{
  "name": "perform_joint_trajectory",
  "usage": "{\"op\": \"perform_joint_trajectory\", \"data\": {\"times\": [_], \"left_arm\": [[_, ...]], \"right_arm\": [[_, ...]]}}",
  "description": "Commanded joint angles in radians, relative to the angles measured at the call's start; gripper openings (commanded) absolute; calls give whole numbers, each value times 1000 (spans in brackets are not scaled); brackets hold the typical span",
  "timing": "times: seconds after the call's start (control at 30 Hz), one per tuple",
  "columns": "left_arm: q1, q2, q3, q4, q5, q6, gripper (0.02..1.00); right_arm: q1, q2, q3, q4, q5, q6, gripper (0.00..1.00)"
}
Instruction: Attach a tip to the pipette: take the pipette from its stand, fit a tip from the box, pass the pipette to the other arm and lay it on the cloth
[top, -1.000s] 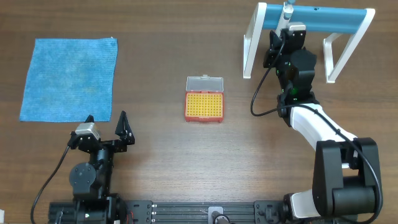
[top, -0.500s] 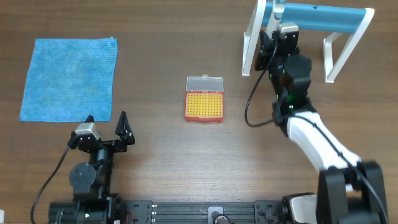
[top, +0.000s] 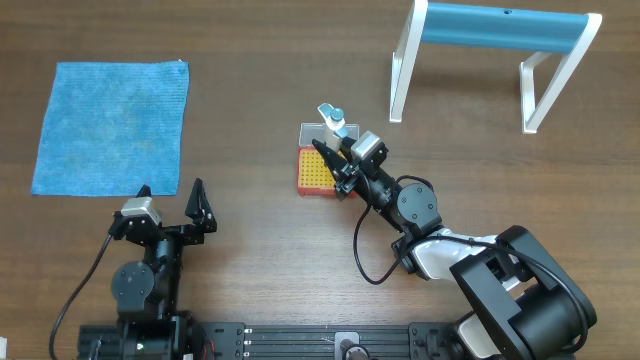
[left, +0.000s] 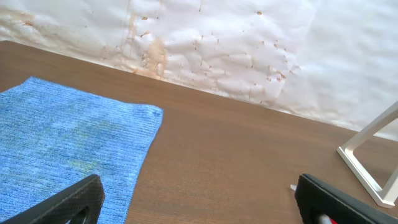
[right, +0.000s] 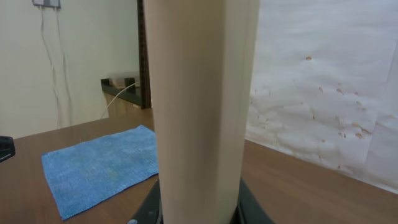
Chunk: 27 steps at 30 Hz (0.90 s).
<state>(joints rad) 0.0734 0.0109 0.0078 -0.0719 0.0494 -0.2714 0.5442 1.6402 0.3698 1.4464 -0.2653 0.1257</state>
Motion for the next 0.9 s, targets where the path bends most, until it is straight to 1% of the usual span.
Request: {"op": "perform_joint_trajectory", "data": {"times": [0.03, 0.13, 0.2, 0.3, 0.73, 0.9], "left_arm": [[4, -7, -2, -5, 7, -8, 989], [4, -7, -2, -5, 7, -8, 989], [4, -7, -2, -5, 7, -8, 989], [4, -7, -2, -5, 7, -8, 991], [4, -7, -2, -5, 7, -8, 991], [4, -7, -2, -5, 7, -8, 991]], "right_arm": [[5, 25, 25, 11, -13, -1, 82], [1, 71, 25, 16, -12, -53, 86], [-12, 82, 28, 16, -11, -54, 82], [-24, 95, 46, 15, -9, -94, 82], [-15, 137, 71, 15, -18, -93, 82], [-10, 137, 71, 14, -18, -71, 82]]}}
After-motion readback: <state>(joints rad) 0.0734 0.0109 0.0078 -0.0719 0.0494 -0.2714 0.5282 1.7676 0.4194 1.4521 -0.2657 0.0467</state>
